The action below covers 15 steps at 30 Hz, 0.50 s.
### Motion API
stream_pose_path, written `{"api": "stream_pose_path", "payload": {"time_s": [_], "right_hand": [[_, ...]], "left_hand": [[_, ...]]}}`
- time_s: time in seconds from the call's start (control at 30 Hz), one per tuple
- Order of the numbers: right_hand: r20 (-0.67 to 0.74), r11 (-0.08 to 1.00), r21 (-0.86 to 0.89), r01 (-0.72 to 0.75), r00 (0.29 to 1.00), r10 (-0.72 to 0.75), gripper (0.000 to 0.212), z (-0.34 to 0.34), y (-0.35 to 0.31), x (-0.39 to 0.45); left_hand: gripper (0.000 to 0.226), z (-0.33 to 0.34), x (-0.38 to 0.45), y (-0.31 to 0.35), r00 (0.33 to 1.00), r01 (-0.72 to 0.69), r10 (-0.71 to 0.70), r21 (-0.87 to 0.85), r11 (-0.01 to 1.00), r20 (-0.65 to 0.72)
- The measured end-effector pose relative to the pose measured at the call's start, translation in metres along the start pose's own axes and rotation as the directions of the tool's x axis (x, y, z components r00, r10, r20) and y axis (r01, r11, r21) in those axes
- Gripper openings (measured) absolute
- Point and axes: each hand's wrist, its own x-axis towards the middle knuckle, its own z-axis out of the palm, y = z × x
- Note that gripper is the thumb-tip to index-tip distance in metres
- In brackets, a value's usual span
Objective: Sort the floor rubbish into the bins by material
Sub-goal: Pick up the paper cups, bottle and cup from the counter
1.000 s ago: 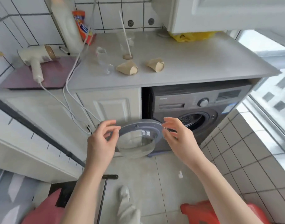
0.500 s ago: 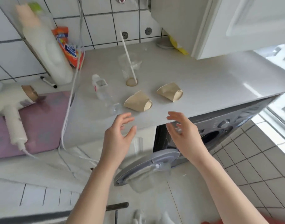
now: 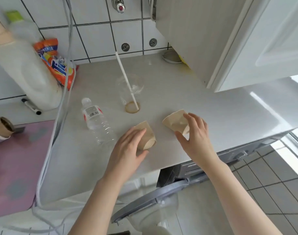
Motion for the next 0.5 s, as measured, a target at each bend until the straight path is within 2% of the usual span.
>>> {"api": "stream_pose_path", "payload": {"time_s": [0.2,0.3,0.4,0.5], "right_hand": [[0.109,0.998,-0.054,0.017,0.994,-0.011,0.060,0.015,0.015,0.019],[0.095,0.996,-0.079,0.050,0.995,-0.043,0.052,0.022,0.020,0.022],[0.069,0.994,-0.085,0.067,0.996,-0.061,0.045,0.021,0.020,0.025],[0.048,0.999,-0.028,0.045,0.998,-0.044,0.038,0.009,0.016,0.018]], "left_hand": [[0.058,0.012,0.012,0.000,0.998,-0.026,0.035,0.163,0.986,-0.056],[0.063,0.016,0.016,0.003,0.997,-0.012,0.026,0.201,0.979,-0.071],[0.071,0.015,0.021,0.007,0.996,0.026,-0.010,0.186,0.982,-0.085],[0.062,0.008,0.021,0.013,0.985,0.011,0.009,0.114,0.993,-0.173]]}}
